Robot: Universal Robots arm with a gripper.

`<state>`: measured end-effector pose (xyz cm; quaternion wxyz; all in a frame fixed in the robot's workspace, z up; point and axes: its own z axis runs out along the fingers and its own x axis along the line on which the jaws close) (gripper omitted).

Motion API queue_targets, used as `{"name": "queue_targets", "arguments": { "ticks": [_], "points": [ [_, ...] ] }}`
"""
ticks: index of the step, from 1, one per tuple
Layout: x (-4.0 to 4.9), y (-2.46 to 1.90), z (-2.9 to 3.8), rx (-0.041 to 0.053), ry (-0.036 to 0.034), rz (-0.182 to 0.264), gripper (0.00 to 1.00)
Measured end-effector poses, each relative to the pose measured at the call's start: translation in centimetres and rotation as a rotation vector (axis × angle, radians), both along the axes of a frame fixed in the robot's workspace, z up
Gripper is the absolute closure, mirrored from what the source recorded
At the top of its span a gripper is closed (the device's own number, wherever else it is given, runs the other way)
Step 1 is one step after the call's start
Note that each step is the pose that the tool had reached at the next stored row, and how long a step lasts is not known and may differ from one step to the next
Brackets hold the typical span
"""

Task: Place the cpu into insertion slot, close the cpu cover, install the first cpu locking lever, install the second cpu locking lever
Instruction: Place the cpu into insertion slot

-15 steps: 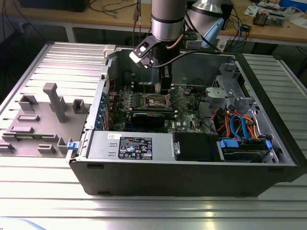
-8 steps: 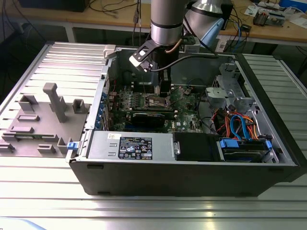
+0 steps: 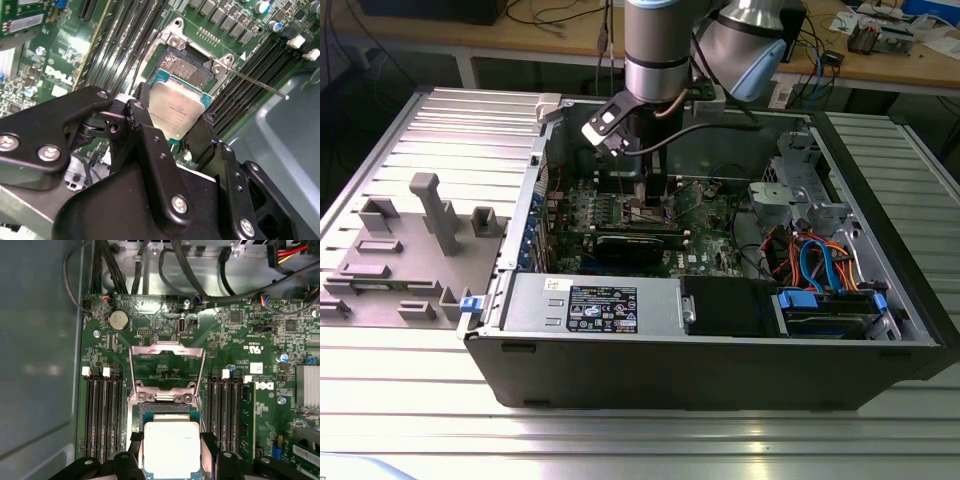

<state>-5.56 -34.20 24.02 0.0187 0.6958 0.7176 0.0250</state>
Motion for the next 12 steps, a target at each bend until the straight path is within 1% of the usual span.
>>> {"name": "queue_targets", "arguments": {
  "ticks": [7, 9, 12],
  "points": [
    [0.00, 0.19, -1.49, -0.0002, 0.0000, -0.005, 0.46],
    [-0.03, 0.31, -2.16, -0.0001, -0.0001, -0.005, 0.46],
    [-0.11, 0.42, -2.59, 0.0000, -0.0001, -0.010, 0.46]
  ]
}}
